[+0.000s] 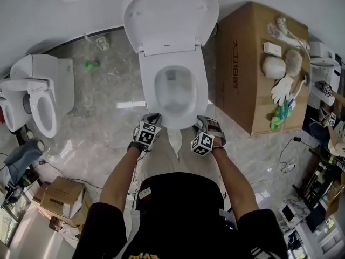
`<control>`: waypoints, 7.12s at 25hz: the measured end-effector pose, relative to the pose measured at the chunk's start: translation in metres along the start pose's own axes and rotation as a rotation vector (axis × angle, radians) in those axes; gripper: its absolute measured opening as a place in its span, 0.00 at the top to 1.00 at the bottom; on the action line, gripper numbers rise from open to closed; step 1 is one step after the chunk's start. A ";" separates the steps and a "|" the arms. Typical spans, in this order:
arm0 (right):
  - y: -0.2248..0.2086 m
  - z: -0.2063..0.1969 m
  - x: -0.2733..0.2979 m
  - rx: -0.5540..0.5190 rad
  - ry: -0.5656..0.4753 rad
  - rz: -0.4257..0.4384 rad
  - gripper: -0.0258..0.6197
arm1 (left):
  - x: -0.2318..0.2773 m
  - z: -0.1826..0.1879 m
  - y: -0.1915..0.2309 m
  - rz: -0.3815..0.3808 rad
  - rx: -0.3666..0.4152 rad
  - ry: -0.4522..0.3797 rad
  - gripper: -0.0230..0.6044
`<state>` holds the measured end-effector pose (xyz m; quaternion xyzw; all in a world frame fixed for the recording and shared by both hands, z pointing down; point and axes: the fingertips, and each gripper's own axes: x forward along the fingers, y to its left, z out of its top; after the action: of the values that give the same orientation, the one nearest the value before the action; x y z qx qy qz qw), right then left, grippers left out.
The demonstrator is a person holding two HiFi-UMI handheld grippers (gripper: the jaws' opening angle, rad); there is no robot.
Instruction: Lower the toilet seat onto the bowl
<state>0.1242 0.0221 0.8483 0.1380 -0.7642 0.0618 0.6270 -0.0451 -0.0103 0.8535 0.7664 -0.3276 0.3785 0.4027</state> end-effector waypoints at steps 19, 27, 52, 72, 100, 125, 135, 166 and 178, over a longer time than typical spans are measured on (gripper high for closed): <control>0.032 -0.020 0.049 0.061 0.125 0.174 0.61 | 0.032 -0.048 -0.005 -0.034 0.010 0.168 0.91; 0.038 -0.025 0.067 0.083 0.138 0.212 0.62 | 0.043 -0.050 0.005 -0.029 -0.021 0.188 0.91; 0.048 -0.040 0.123 0.236 0.153 0.273 0.73 | 0.089 -0.086 0.014 -0.044 0.007 0.292 0.91; 0.039 -0.048 0.158 0.297 0.212 0.222 0.83 | 0.081 -0.102 0.028 -0.012 0.046 0.333 0.91; 0.029 -0.056 0.153 0.432 0.309 0.259 0.86 | 0.068 -0.112 0.022 -0.052 0.036 0.512 0.91; -0.016 0.068 -0.062 0.190 0.208 0.089 0.86 | -0.093 0.020 0.042 -0.060 -0.375 0.019 0.91; -0.083 0.177 -0.179 0.192 -0.113 -0.061 0.88 | -0.217 0.138 0.006 0.115 0.096 -0.392 0.91; -0.046 0.140 -0.508 0.500 -1.013 -0.590 0.97 | -0.424 0.176 -0.231 0.293 0.358 -1.001 0.91; -0.040 0.152 -0.511 0.478 -1.022 -0.591 0.97 | -0.441 0.168 -0.214 0.331 0.360 -0.997 0.91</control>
<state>0.0820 0.0112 0.3153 0.4912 -0.8617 -0.0189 0.1259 -0.0391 0.0303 0.3370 0.8476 -0.5249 0.0784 -0.0032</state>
